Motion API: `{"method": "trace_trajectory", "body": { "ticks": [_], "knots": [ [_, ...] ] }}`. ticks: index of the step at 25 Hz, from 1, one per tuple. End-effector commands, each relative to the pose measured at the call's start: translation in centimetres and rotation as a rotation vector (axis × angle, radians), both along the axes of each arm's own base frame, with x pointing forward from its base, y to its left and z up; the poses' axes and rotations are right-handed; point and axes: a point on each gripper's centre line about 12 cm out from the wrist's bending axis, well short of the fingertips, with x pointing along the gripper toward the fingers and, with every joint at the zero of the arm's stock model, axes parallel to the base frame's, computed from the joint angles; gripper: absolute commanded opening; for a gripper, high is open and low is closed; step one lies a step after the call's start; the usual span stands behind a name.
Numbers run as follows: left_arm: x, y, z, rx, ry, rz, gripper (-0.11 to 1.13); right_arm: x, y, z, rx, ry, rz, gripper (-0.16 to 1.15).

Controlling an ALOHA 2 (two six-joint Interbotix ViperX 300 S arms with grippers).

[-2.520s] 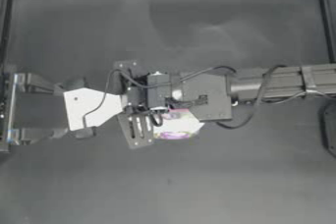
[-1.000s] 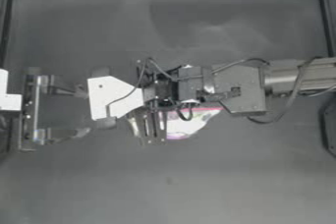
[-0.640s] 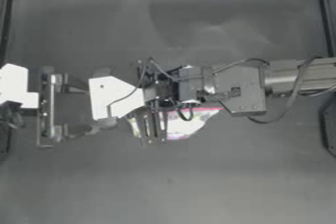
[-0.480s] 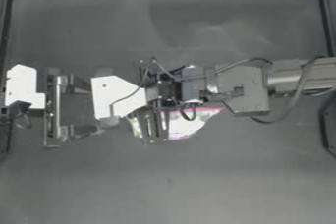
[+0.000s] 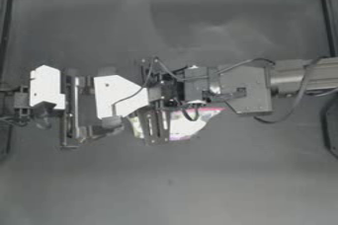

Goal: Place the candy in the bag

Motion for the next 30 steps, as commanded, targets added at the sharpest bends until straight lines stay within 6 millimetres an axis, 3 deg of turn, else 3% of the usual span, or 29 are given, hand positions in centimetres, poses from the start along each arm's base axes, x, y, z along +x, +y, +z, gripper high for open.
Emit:
{"method": "trace_trajectory", "body": {
  "ticks": [1,13,21,30],
  "knots": [
    [0.87,0.11,0.73,-0.006,-0.019,0.005,1.02,-0.45,0.01,3.14,-0.007,-0.073,0.001,0.09],
    [1.29,0.21,0.82,-0.016,-0.023,0.014,1.01,-0.35,-0.08,3.31,-0.01,-0.084,0.002,0.09],
    [1.34,0.33,0.64,-0.018,-0.02,0.02,0.78,-0.28,0.0,3.22,-0.01,-0.087,0.004,0.09],
    [1.4,0.39,0.68,-0.015,-0.029,0.022,0.72,-0.26,0.02,3.12,-0.007,-0.092,0.004,0.09]
  ]
}}
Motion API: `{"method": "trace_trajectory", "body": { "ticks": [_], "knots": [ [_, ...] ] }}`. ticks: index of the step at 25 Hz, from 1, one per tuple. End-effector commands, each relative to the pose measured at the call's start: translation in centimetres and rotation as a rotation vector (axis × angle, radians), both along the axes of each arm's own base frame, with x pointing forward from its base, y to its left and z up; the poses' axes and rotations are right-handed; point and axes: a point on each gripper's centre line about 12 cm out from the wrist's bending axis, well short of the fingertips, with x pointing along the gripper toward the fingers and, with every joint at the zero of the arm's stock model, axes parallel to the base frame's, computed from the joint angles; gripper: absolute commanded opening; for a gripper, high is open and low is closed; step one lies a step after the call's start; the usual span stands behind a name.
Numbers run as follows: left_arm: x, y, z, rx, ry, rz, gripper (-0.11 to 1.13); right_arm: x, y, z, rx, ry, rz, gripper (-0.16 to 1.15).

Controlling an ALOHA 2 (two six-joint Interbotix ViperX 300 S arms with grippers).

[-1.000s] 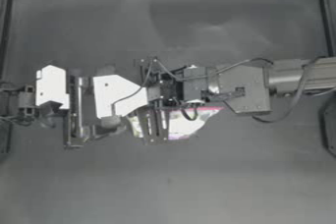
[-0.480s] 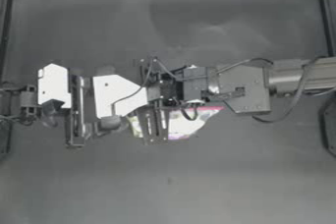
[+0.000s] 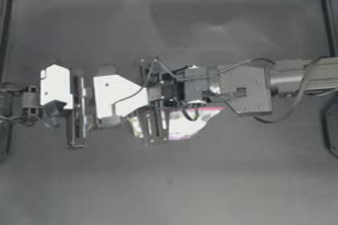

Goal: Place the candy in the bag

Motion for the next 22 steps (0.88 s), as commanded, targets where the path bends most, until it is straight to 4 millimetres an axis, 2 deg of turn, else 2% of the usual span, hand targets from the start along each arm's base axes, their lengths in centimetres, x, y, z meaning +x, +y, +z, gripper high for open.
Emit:
{"method": "trace_trajectory", "body": {
  "ticks": [1,6,12,22],
  "knots": [
    [0.46,0.11,1.05,0.002,-0.041,0.004,0.71,-0.44,0.02,3.03,-0.005,-0.072,0.001,0.09],
    [0.98,0.15,1.62,0.005,-0.05,0.002,0.71,-0.46,0.02,2.97,-0.005,-0.07,0.001,0.09],
    [1.0,0.1,1.04,-0.003,-0.005,-0.001,0.67,-0.5,0.01,2.86,-0.008,-0.067,0.004,0.09],
    [0.88,-0.04,1.17,0.006,-0.003,-0.01,0.32,-0.48,0.02,2.78,-0.008,-0.065,0.005,0.09]
  ]
}}
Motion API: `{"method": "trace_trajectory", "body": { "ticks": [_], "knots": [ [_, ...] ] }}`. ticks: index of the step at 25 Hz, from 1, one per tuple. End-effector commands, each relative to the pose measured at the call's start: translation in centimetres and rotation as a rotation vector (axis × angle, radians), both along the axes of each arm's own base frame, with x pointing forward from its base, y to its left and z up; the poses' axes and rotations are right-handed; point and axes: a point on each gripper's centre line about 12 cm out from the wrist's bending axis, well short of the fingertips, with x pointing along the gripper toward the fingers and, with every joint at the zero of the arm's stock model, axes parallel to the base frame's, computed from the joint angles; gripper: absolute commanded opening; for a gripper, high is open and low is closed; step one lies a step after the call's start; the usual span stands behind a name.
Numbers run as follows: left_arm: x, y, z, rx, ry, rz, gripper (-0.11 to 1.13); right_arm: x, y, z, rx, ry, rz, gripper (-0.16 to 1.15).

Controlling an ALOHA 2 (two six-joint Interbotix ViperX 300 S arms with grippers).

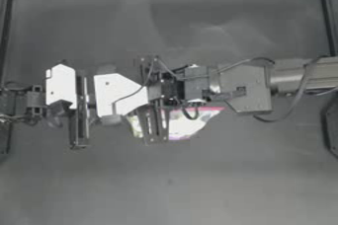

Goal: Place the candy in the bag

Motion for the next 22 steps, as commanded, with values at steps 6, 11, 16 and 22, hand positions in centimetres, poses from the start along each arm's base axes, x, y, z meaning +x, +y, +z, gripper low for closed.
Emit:
{"method": "trace_trajectory", "body": {
  "ticks": [6,11,16,22],
  "knots": [
    [0.3,-0.2,1.2,0.014,-0.039,-0.014,0.14,-0.4,0.0,2.7,-0.007,-0.061,0.005,0.09],
    [0.2,-0.7,1.5,0.043,-0.048,-0.041,0.03,-0.5,0.0,2.6,-0.006,-0.056,0.003,0.09],
    [0.0,-0.8,1.9,0.045,-0.06,-0.045,0.04,-0.7,0.0,2.1,-0.004,-0.04,0.0,0.09],
    [0.0,-1.1,1.9,0.05,-0.06,-0.057,0.04,-1.1,0.0,1.4,0.006,-0.006,-0.013,0.09]
  ]
}}
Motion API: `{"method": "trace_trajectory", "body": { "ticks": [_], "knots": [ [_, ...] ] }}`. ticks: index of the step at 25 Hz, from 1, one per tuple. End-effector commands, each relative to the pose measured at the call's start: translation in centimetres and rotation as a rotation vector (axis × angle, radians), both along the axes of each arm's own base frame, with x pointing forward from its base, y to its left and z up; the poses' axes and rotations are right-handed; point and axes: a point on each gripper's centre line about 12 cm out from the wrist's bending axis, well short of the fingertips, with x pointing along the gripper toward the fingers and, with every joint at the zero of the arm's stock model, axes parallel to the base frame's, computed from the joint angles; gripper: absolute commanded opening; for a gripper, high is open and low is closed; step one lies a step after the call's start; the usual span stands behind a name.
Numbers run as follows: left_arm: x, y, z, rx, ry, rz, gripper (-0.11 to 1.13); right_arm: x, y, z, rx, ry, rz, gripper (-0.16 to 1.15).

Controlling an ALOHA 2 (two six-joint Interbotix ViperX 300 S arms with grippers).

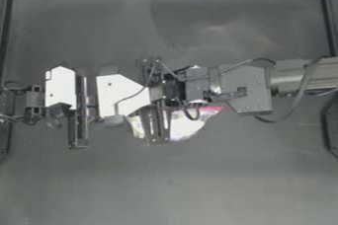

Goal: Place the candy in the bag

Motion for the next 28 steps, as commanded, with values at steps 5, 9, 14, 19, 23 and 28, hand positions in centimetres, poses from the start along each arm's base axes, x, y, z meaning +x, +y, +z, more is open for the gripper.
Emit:
{"method": "trace_trajectory", "body": {
  "ticks": [5,9,14,19,23,28],
  "knots": [
    [0.0,-0.2,1.9,0.025,-0.065,-0.014,0.04,-1.1,-0.1,1.9,-0.007,0.0,-0.02,0.09],
    [0.0,-0.2,1.9,0.028,-0.067,-0.016,0.04,-1.7,-0.3,1.3,-0.01,0.023,-0.035,0.09],
    [0.0,-0.2,1.9,0.028,-0.067,-0.016,0.04,-2.9,-0.7,1.0,-0.007,0.034,-0.067,0.09],
    [0.1,-0.2,1.9,0.027,-0.067,-0.015,0.04,-4.0,-0.8,0.7,-0.004,0.045,-0.088,0.09],
    [0.0,-0.2,1.8,0.025,-0.065,-0.013,0.04,-4.9,-0.8,0.5,0.007,0.051,-0.107,0.09],
    [0.0,-0.2,1.8,0.025,-0.064,-0.013,0.04,-6.3,-0.9,0.7,0.013,0.051,-0.134,0.09]
  ]
}}
